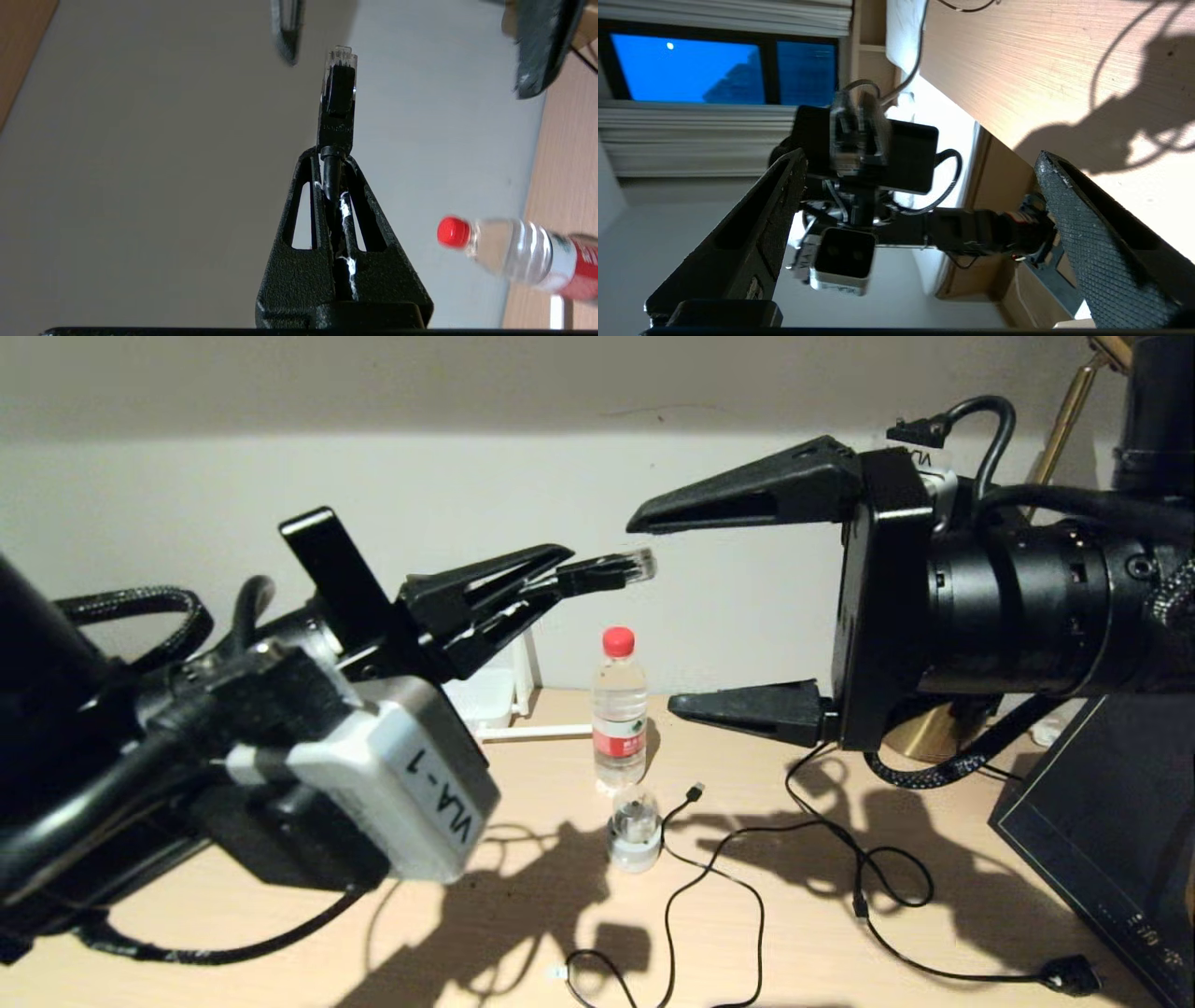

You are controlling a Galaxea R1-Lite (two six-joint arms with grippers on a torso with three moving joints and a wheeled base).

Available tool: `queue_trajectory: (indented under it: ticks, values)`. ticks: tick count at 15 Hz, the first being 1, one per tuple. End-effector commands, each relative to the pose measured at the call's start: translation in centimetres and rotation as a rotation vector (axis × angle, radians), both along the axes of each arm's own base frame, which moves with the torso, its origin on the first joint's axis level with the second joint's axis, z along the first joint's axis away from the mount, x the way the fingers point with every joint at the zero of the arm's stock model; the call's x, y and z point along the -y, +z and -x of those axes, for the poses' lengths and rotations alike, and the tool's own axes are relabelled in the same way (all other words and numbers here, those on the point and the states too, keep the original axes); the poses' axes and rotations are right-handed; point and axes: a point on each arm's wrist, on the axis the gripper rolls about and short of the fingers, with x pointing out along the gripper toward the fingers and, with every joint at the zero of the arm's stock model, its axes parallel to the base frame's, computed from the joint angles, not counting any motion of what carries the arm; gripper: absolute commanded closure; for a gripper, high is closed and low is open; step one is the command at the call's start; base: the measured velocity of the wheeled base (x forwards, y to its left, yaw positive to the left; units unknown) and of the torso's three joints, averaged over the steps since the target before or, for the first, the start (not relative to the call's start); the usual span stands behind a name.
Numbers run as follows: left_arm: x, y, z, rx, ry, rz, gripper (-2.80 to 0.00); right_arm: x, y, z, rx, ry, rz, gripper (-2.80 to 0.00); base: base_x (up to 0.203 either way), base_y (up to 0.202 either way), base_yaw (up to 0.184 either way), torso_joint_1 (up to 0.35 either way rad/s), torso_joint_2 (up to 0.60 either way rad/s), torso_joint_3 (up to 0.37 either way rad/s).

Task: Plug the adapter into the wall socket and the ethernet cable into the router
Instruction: Hand it to the other hand

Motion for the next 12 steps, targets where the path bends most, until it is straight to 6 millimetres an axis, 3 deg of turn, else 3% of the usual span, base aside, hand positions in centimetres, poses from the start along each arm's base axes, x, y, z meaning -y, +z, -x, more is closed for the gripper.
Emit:
queue_trajectory:
  ticks: [1,5,12]
  values:
    - [1.0,-0.4,-1.0,-0.006,-0.008,-0.02,0.0,0.6,0.4,-0.5,-0.002,-0.004,-0.018,-2.8,0.0,0.0,0.0,0.0,0.0,0.0]
    - [2.1,-0.8,-1.5,-0.015,-0.038,-0.036,0.0,3.2,1.5,-2.2,-0.047,0.005,-0.076,-2.8,0.0,0.0,0.0,0.0,0.0,0.0]
    - [3.4,-0.1,-2.6,0.021,-0.04,-0.033,0.0,2.5,1.2,-1.7,-0.096,0.059,-0.083,-2.8,0.0,0.0,0.0,0.0,0.0,0.0]
